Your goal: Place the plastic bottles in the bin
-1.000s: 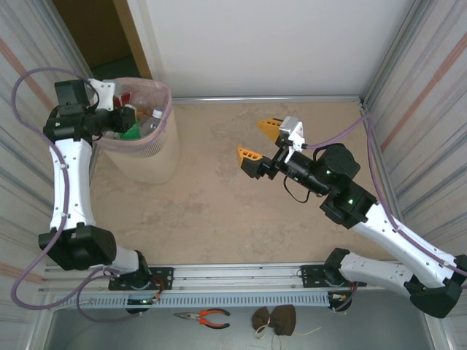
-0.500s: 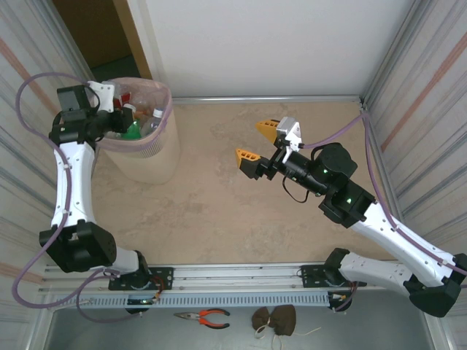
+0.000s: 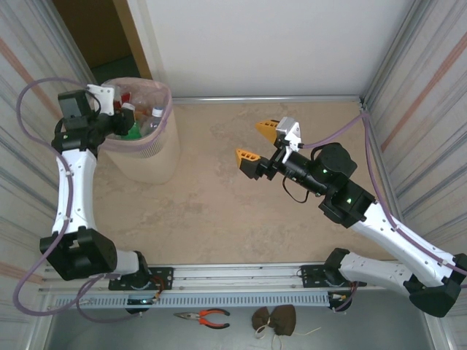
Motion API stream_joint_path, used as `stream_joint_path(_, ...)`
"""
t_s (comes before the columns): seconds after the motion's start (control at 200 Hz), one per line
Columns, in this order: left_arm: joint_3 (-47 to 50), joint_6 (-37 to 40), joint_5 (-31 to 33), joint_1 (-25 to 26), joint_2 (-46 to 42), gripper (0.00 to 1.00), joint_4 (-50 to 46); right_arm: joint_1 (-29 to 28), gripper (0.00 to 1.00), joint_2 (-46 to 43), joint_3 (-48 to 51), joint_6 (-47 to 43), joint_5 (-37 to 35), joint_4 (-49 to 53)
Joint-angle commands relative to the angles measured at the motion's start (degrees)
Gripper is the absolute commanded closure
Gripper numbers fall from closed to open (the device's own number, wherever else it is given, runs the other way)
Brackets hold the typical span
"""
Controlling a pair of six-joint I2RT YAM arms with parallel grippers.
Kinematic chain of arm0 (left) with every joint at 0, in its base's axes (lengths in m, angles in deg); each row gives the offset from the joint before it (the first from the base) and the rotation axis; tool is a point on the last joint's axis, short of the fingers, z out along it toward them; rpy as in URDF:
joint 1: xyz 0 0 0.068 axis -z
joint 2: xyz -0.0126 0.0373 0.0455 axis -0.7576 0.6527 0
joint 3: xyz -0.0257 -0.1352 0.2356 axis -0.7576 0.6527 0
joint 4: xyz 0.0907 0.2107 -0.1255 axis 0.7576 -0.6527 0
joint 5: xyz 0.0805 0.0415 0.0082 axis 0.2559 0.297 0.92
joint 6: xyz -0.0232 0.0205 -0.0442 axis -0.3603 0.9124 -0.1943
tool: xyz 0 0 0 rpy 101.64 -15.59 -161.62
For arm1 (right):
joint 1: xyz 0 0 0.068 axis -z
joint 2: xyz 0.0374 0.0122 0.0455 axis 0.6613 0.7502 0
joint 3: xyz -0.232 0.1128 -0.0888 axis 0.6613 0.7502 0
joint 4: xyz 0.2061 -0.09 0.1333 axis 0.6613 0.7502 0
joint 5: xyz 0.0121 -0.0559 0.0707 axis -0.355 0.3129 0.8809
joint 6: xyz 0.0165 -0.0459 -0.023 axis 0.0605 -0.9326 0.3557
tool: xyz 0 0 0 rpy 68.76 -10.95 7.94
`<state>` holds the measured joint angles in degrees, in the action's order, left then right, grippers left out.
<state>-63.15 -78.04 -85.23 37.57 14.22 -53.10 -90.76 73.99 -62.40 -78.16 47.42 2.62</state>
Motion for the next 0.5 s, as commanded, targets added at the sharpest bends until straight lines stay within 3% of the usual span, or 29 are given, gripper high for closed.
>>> stream_joint_path(0.0,-0.47,-2.65,-2.24,-0.23,-1.50,0.66,-8.92,0.40,0.16,-1.30,-1.66,0.63,-0.68,-0.12)
stream_joint_path(0.25,-4.92,-5.73,-6.23,-0.27,-7.18,0.58,-8.42,0.40,0.16,-3.46,-1.43,-0.90,-4.39,4.12)
stream_joint_path(0.491,2.05,-8.52,-6.13,-0.19,-15.53,0.51,-8.43,0.89,0.13,-8.30,1.50,-2.26,-14.40,11.17)
